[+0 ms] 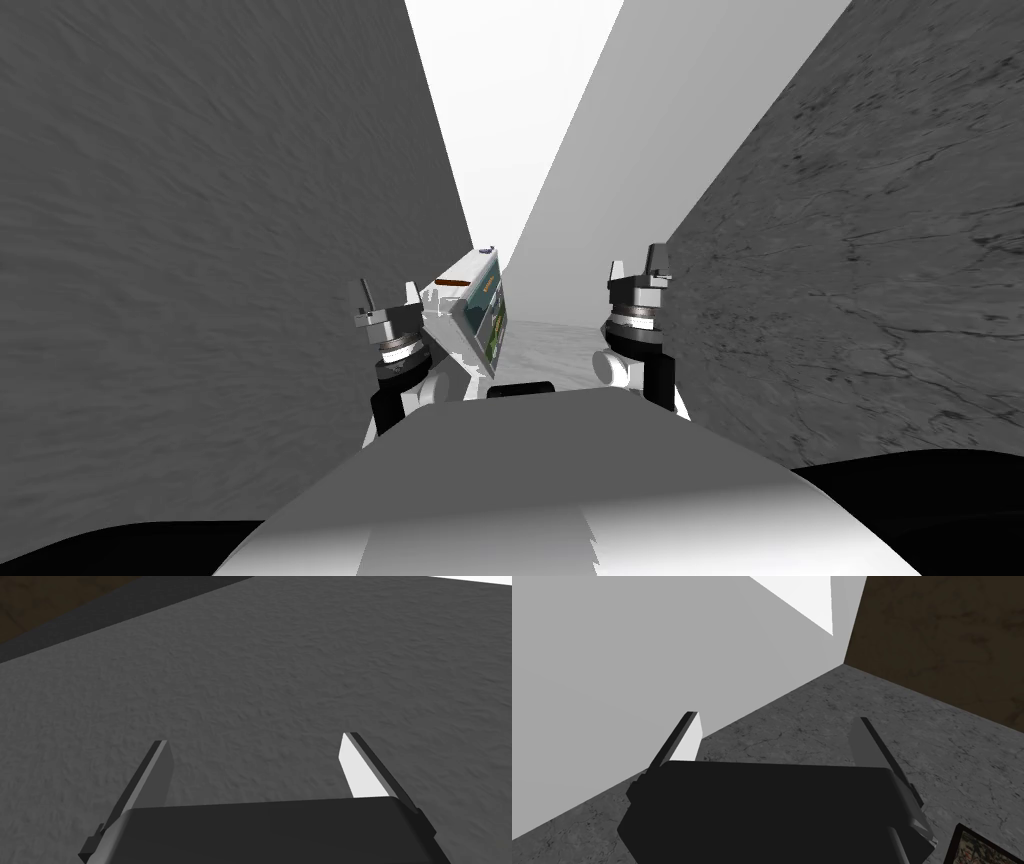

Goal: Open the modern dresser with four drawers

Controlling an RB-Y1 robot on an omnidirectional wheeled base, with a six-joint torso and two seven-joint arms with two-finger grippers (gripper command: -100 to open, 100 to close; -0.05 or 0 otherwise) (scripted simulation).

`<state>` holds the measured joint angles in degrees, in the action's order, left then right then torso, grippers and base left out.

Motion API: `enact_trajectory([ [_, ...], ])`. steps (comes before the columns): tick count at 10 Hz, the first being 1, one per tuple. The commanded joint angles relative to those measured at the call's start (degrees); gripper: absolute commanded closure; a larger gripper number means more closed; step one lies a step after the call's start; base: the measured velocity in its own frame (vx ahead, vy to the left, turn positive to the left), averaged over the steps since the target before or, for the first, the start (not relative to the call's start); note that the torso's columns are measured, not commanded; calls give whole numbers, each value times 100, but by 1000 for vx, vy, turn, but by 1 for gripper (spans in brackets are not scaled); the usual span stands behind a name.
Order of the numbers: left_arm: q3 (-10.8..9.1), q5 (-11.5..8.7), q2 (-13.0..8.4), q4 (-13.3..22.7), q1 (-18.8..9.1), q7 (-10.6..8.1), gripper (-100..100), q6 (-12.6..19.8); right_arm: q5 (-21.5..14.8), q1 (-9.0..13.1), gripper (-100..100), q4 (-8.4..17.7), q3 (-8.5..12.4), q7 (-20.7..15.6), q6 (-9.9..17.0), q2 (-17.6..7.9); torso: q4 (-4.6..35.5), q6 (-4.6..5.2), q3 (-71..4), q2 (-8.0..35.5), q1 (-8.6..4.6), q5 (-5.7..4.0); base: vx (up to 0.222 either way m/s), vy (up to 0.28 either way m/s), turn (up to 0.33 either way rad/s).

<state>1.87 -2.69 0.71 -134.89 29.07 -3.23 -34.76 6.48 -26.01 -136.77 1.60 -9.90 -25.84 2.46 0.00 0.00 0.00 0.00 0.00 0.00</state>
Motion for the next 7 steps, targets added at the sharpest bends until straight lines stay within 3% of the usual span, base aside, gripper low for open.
enact_trajectory([
  [1,0,0,0,0,0,0,0,0,0,0,0,0,0,0,0,0,235,0,-467,232,0,0,0,0,0],
  [7,0,0,0,-1,0,0,0,0,0,0,0,-2,0,0,0,0,2691,0,-5381,2693,0,0,0,0,0],
])
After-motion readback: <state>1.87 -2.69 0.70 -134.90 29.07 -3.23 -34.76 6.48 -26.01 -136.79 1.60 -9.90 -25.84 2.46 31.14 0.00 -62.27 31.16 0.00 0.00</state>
